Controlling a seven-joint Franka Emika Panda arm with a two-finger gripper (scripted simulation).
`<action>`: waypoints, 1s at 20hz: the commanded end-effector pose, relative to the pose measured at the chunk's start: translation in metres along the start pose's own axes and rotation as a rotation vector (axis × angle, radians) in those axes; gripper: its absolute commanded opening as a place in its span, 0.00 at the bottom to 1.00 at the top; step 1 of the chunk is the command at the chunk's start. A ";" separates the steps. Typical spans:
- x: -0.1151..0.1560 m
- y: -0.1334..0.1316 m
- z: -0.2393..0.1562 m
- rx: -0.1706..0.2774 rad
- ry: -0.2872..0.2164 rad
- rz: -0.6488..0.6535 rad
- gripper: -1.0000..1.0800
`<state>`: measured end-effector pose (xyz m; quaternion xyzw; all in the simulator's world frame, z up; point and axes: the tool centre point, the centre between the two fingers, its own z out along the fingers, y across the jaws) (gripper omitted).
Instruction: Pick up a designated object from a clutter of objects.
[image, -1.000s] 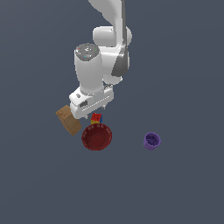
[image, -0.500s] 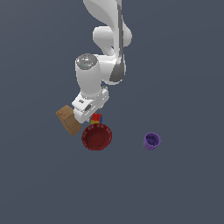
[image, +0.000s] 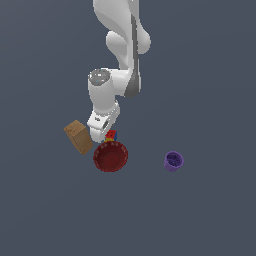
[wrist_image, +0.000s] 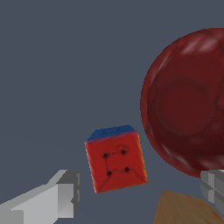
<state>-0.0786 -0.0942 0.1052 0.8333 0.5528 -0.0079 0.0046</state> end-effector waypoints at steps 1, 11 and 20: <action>-0.002 -0.004 0.007 -0.001 0.005 -0.052 0.96; -0.006 -0.015 0.021 -0.003 0.017 -0.167 0.96; -0.006 -0.016 0.026 -0.002 0.018 -0.173 0.96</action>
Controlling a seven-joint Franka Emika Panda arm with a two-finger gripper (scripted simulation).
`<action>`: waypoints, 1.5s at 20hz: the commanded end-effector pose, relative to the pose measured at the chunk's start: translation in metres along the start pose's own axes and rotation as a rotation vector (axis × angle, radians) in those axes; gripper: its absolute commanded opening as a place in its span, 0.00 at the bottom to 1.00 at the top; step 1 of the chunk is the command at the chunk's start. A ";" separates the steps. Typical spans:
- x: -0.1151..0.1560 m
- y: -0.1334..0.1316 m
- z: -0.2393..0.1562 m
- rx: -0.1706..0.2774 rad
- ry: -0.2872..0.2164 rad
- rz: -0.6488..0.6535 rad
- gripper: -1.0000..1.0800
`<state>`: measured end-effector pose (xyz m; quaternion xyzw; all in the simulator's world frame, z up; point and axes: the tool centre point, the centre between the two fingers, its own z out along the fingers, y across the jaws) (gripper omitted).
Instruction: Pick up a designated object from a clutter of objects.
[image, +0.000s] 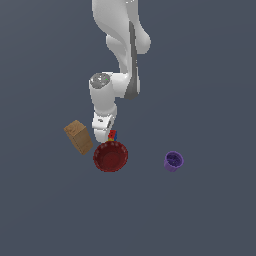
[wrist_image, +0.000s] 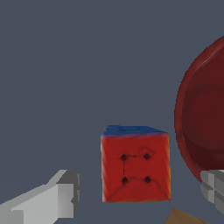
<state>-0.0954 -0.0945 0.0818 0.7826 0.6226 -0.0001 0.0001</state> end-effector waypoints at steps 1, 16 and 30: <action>0.000 0.000 0.004 0.001 0.000 0.000 0.96; 0.000 -0.001 0.049 0.000 0.000 -0.004 0.96; 0.000 0.000 0.046 -0.001 -0.001 -0.003 0.00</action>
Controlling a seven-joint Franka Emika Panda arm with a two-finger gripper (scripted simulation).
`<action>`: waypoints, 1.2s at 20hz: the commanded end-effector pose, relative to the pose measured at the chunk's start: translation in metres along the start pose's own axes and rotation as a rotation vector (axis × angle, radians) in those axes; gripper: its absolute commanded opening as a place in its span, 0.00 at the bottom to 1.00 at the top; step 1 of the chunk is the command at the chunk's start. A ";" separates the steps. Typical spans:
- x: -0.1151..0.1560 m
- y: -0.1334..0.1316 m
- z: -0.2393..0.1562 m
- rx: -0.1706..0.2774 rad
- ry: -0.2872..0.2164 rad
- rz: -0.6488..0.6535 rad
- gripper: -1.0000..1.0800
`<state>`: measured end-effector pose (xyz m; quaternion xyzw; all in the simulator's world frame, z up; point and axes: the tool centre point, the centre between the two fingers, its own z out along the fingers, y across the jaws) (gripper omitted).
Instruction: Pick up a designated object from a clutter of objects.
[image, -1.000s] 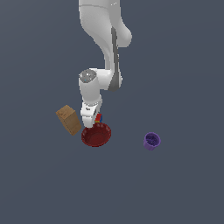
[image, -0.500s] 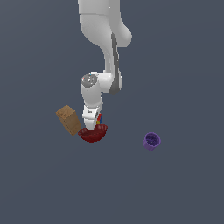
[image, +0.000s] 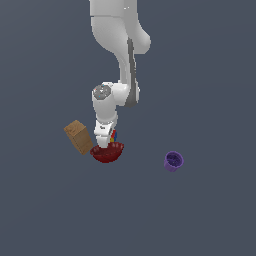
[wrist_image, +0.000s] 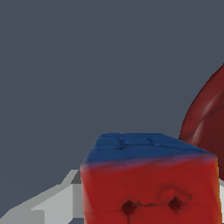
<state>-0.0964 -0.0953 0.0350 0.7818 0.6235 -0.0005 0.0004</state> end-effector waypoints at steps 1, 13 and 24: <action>0.001 0.001 -0.002 -0.001 0.000 -0.001 0.00; 0.025 0.002 -0.050 0.000 -0.001 -0.002 0.00; 0.074 0.005 -0.143 0.001 0.002 -0.005 0.00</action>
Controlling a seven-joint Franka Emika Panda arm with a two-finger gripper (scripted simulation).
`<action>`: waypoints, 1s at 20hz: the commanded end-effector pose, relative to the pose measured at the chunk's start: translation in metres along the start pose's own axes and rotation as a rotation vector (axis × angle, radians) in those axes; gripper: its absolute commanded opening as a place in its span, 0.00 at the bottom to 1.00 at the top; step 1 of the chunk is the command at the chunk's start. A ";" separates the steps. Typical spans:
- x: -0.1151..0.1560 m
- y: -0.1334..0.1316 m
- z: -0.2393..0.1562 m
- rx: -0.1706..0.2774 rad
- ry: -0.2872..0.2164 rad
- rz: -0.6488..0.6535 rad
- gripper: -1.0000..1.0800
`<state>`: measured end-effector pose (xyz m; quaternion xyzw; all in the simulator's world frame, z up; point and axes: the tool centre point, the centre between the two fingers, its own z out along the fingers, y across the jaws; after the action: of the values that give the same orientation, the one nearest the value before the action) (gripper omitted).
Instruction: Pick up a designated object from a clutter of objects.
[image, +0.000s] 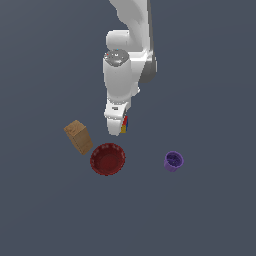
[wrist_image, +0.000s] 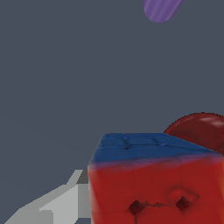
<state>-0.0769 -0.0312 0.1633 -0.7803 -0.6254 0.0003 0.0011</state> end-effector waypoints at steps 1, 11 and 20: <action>0.012 0.001 -0.024 -0.001 0.001 0.000 0.00; 0.057 0.006 -0.115 -0.001 0.002 -0.001 0.00; 0.089 0.013 -0.180 -0.002 0.000 0.002 0.00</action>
<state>-0.0468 0.0482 0.3330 -0.7805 -0.6252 0.0001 0.0006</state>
